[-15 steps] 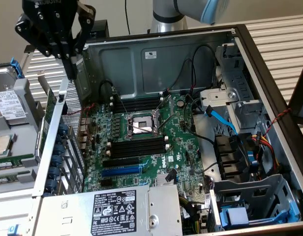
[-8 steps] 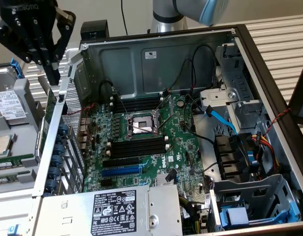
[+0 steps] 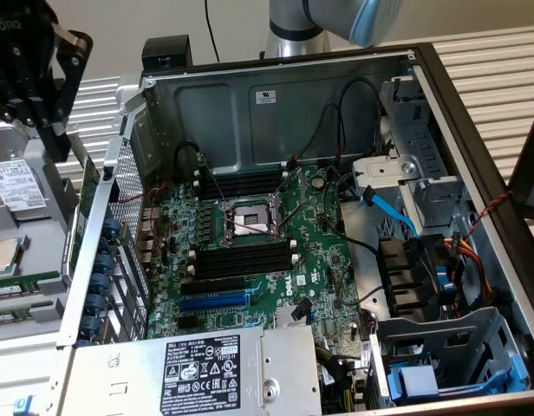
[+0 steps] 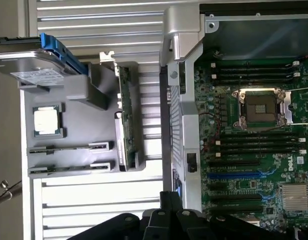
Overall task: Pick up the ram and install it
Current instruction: 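Reach for the ram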
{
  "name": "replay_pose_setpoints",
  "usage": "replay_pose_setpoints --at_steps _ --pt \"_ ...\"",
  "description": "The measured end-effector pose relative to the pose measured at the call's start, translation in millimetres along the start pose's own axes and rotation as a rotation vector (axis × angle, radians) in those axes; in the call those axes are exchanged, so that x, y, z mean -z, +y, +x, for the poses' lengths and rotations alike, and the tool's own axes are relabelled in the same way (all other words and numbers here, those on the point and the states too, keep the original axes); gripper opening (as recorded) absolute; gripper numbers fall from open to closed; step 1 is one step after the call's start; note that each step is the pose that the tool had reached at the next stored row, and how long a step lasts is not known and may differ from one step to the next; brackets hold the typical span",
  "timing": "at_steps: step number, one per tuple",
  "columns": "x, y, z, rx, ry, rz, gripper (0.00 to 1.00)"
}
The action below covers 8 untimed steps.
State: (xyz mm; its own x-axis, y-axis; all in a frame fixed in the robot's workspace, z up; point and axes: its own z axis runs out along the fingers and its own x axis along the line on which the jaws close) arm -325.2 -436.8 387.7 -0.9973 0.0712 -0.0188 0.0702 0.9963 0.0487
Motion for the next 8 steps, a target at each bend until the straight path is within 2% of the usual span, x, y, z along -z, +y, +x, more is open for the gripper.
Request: replay_pose_setpoints --at_steps 5,8 --pt "0.1 -4.7 22.5 0.0 0.0015 0.0001 0.11" --pt "0.1 -6.2 36.3 0.0 0.0052 0.0003 0.11"
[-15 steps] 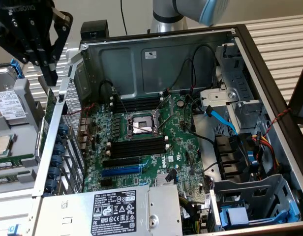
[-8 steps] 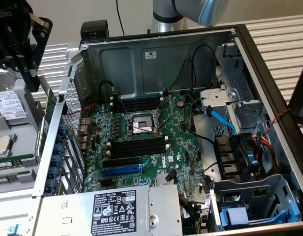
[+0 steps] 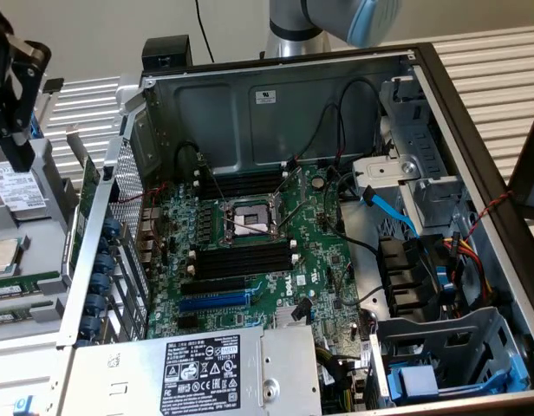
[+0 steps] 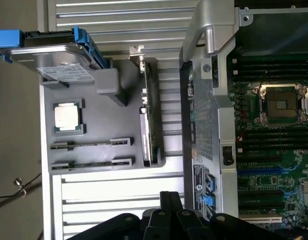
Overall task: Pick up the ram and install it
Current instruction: 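Reach for the ram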
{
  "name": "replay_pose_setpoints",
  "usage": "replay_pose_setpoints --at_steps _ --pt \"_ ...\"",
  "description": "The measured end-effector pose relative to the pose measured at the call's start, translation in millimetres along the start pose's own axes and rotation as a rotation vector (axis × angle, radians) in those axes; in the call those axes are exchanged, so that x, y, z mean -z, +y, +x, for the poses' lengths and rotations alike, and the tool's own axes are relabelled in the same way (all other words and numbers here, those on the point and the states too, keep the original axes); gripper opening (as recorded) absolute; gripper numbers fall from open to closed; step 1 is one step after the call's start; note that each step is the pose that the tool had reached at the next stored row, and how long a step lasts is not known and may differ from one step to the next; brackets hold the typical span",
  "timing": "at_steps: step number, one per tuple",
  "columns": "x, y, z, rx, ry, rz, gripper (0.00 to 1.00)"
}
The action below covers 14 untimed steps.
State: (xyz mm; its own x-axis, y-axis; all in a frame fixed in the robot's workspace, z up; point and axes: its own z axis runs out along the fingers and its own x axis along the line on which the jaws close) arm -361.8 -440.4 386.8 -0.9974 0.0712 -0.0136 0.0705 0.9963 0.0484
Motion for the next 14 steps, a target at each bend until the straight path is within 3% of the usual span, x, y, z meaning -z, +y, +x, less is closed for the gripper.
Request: replay_pose_setpoints --at_steps 5,11,14 --pt "-0.9 2.4 20.9 0.0 0.0005 0.0001 0.11" --pt "-1.7 14.3 34.2 0.002 0.0018 0.0017 0.11" --pt "-2.2 14.4 41.9 0.003 0.017 0.0027 0.11"
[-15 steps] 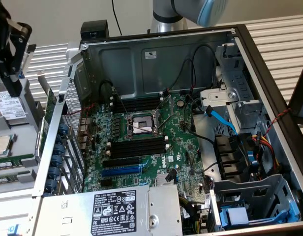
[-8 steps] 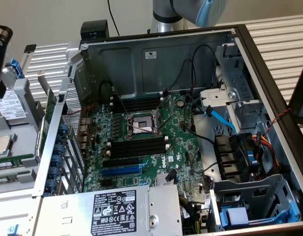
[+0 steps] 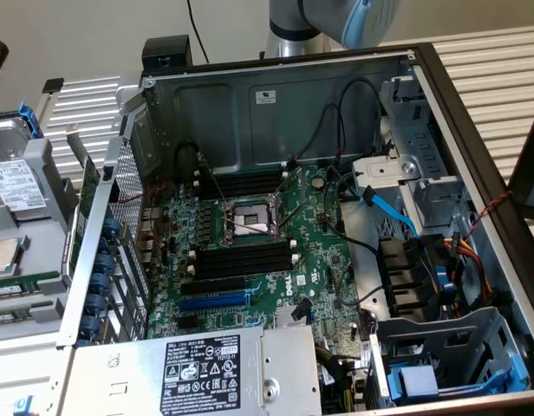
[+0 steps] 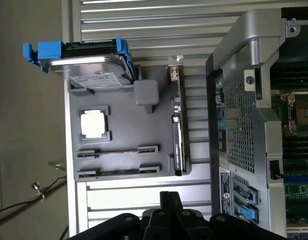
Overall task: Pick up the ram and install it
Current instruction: 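Reach for the ram, then pick up the ram and move it above insertion slot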
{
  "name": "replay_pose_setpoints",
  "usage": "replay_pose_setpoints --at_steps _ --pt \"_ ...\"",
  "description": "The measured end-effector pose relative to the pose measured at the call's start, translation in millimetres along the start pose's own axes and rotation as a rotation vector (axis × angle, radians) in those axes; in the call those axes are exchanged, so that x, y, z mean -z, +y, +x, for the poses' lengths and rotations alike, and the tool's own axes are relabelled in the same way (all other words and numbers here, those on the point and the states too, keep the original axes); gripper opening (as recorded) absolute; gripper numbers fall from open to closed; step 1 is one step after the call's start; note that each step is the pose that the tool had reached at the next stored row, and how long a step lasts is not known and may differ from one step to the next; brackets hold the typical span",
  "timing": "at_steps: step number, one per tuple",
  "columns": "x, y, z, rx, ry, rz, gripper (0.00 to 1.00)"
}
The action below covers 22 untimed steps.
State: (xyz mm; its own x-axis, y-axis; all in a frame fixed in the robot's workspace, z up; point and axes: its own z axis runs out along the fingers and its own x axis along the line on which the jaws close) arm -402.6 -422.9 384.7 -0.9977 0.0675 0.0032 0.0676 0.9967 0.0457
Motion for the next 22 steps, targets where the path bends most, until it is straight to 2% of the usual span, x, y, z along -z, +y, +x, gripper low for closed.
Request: replay_pose_setpoints --at_steps 3,5,12,19,22 --pt "-0.3 -0.3 5.9 0.001 0.0269 0.0019 0.11" --pt "-0.5 -0.3 9.2 0.003 0.0344 0.0024 0.11" --pt "-1.5 3.6 14.4 0.005 0.0464 0.0035 0.11" --pt "-1.8 3.2 24.6 0.009 0.0632 0.0046 0.11" --pt "-1.8 3.0 27.4 0.011 0.0637 0.0047 0.11"
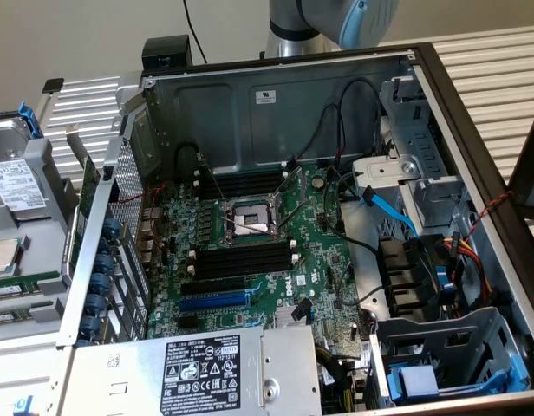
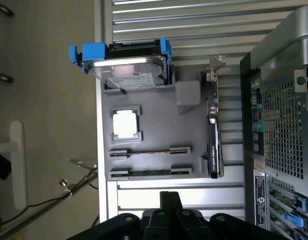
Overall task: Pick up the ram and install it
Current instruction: 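Pick up the ram and move it above insertion slot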
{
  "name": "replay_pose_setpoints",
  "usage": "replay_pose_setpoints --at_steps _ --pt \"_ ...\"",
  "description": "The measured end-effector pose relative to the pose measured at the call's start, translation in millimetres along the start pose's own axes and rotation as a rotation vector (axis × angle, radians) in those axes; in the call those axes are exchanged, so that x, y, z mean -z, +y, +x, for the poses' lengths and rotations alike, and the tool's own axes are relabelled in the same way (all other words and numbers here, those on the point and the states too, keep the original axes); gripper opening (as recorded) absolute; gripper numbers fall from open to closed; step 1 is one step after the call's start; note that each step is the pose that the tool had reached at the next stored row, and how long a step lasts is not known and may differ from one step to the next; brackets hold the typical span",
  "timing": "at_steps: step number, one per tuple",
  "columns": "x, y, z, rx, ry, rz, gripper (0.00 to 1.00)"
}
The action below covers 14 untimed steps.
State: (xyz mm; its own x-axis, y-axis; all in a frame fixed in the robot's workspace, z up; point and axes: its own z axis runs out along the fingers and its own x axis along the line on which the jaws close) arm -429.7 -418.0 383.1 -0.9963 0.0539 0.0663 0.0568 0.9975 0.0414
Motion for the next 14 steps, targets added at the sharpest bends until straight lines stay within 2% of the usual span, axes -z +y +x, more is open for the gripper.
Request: replay_pose_setpoints --at_steps 8,10,14 --pt "-0.1 -0.1 0.9 0.002 0.0 0.0001 0.11" --pt "-0.4 -0.1 3.0 0.002 -0.002 -0.0007 0.11" --pt "-0.7 -0.3 4.3 0.041 -0.0008 0.0 0.11"
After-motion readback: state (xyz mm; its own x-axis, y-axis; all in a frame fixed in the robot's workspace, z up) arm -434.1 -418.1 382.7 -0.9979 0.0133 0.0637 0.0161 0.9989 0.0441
